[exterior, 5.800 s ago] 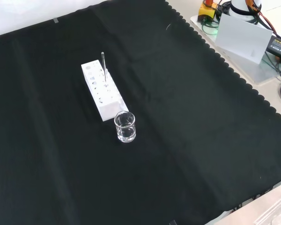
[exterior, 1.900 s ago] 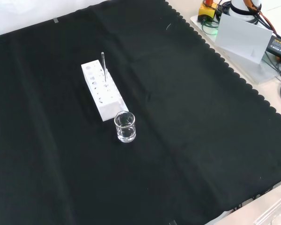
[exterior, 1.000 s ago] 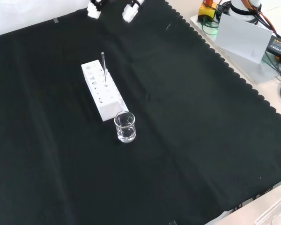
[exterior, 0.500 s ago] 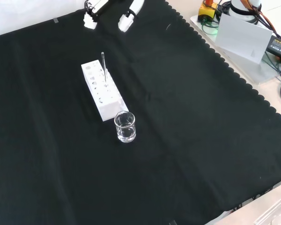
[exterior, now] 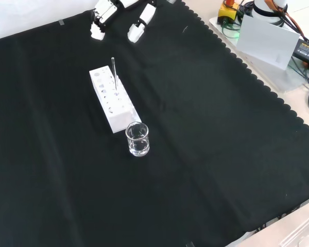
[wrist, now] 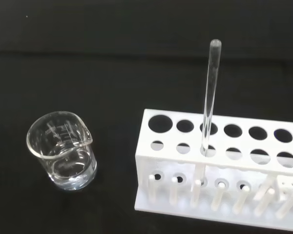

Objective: Take the glass rod from the white test tube rack.

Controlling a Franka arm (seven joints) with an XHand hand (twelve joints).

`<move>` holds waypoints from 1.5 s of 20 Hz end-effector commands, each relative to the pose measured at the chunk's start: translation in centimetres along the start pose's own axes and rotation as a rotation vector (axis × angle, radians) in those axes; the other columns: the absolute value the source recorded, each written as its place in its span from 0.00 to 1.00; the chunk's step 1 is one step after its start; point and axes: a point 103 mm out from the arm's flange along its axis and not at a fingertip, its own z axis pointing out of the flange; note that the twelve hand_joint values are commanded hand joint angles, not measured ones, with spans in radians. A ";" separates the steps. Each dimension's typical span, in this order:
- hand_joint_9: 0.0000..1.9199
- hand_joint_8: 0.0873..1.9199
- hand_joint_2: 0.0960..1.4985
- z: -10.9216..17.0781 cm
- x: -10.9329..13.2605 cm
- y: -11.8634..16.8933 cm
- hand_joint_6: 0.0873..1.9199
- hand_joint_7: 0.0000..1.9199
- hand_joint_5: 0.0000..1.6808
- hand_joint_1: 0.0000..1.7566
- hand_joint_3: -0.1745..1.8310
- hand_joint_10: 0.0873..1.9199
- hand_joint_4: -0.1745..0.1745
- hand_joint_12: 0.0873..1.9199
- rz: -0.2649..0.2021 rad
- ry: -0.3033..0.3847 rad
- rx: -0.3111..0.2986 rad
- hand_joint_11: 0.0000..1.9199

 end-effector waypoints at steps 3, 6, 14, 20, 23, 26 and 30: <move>0.17 0.42 0.76 3.1 -0.6 1.3 0.00 0.10 0.16 0.44 0.00 0.40 0.00 0.69 0.015 0.017 0.010 0.16; 0.17 0.42 0.76 3.4 -0.6 1.3 0.00 0.10 0.16 0.44 0.00 0.40 0.00 0.69 0.011 0.018 -0.001 0.16; 0.17 0.42 0.76 5.2 -1.2 1.7 0.00 0.11 0.17 0.44 0.00 0.40 0.00 0.69 0.000 0.017 0.011 0.16; 0.18 0.42 0.76 6.8 -1.9 2.3 0.00 0.11 0.18 0.44 0.00 0.40 0.00 0.69 -0.004 0.042 0.019 0.16; 0.18 0.43 0.76 6.8 -2.0 2.4 0.00 0.11 0.18 0.44 0.00 0.40 0.00 0.69 0.001 0.031 0.024 0.16; 0.20 0.42 0.77 7.5 -2.8 2.6 0.00 0.13 0.19 0.44 0.00 0.40 0.00 0.69 0.001 0.048 0.029 0.17; 0.26 0.42 0.77 7.9 -3.0 2.9 0.00 0.19 0.22 0.44 0.00 0.38 0.00 0.67 0.007 0.036 0.027 0.21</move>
